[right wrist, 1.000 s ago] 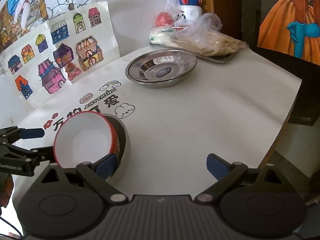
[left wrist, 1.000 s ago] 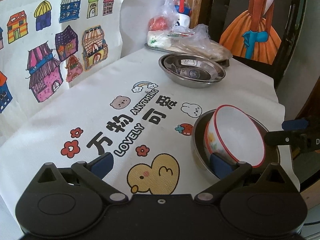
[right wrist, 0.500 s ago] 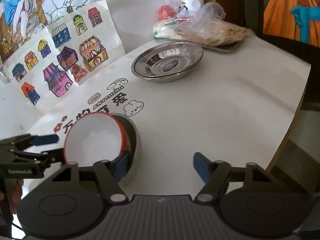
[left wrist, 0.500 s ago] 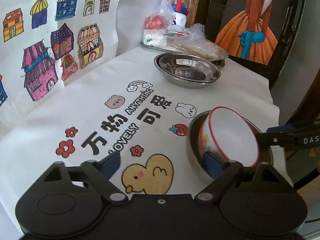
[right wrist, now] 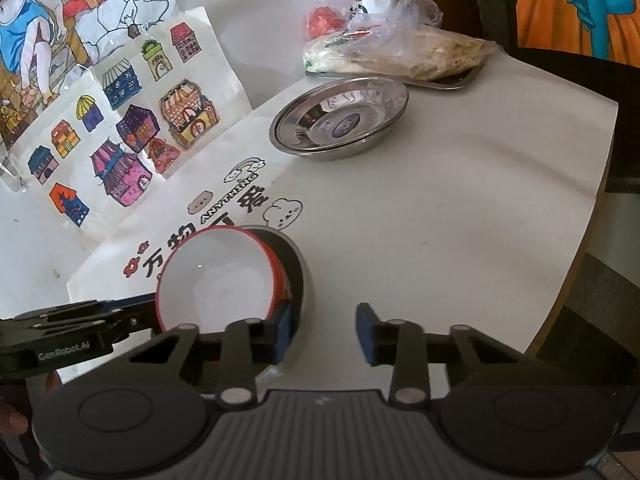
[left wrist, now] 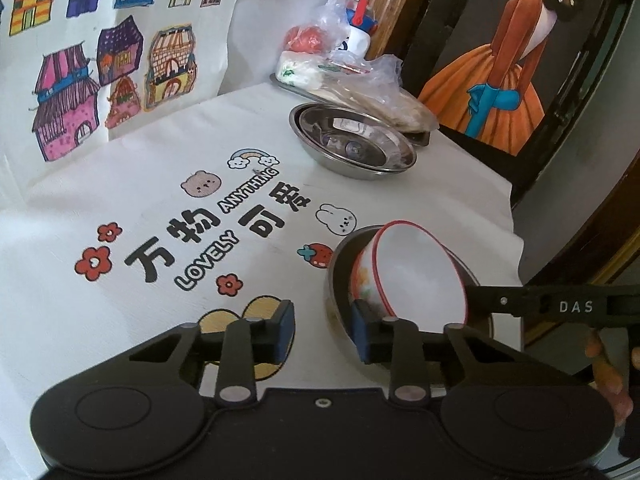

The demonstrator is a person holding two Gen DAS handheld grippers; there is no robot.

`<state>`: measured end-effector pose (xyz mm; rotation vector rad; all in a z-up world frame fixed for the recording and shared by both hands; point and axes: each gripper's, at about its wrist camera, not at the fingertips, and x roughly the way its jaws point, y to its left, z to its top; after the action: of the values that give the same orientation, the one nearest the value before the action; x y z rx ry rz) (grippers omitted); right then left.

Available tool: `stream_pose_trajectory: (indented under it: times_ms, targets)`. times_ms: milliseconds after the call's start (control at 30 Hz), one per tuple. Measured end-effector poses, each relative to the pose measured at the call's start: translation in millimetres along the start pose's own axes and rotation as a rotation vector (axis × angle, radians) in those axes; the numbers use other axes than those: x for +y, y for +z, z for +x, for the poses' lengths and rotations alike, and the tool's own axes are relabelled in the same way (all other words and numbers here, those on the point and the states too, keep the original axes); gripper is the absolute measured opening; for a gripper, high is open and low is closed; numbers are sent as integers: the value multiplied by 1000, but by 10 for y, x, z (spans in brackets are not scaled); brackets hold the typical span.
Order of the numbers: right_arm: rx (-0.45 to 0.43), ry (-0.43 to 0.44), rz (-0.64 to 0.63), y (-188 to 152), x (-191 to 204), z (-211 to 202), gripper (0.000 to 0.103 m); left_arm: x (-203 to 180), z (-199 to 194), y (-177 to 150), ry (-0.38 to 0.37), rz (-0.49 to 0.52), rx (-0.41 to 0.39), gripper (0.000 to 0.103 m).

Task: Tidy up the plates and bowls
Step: 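Close both grippers on the steel bowl rim, then lift the steel bowl with nested white bowls and carry it toward the steel plates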

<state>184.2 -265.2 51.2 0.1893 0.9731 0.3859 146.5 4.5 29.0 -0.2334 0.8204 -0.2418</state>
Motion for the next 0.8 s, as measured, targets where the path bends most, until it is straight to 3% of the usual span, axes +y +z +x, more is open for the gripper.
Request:
stream_pose_trajectory:
  times_ms: [167,533,800]
  targets:
    - [0,6,-2,2,59,-9,23,-27,0,1,-27,-17,1,13]
    - [-3,23,72,-27,1,-4,22,-38,2,-22,-16,-28,-23,12]
    - [-20,38,121,-65,-11,-5,14,-94,18,-30,15,-24,-41,10]
